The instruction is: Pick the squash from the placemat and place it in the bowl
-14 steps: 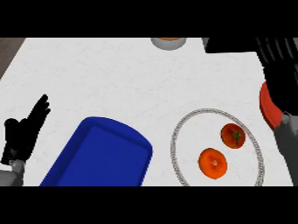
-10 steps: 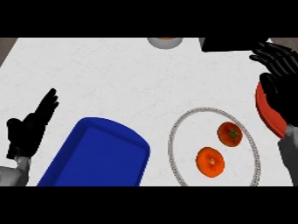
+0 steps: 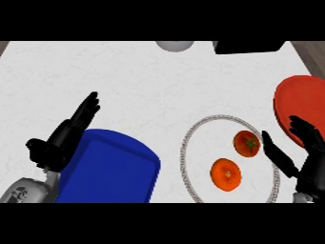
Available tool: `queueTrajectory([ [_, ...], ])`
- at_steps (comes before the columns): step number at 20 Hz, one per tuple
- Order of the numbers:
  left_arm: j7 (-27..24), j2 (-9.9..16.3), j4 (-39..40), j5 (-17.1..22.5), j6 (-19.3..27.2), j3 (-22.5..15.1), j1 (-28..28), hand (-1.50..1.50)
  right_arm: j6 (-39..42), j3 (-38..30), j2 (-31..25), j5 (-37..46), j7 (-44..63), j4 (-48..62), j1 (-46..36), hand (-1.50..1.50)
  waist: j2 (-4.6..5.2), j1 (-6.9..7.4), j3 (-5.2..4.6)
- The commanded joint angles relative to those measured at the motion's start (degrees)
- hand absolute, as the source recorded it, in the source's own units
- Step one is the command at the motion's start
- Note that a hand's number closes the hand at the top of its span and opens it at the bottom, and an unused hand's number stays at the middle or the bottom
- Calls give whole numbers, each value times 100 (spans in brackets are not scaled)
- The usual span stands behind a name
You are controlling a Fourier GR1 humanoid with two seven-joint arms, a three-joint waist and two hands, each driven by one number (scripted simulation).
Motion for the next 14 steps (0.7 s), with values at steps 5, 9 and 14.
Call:
queueTrajectory([
  [5, 128, -110, -165, -45, -202, -163, -299, 0, -409, 1062, -189, 2602, 1904, -205, 981, -150, 67, 360, -22],
  [9, 206, -231, -227, -124, -131, -331, -230, 0, 846, 1129, -745, 3123, 3261, -422, 1114, -150, 83, 400, -45],
  [14, 127, -258, -212, -182, -173, -402, -214, 0, 2852, 1583, -921, 2486, 4816, -992, 891, -150, 95, 550, -42],
])
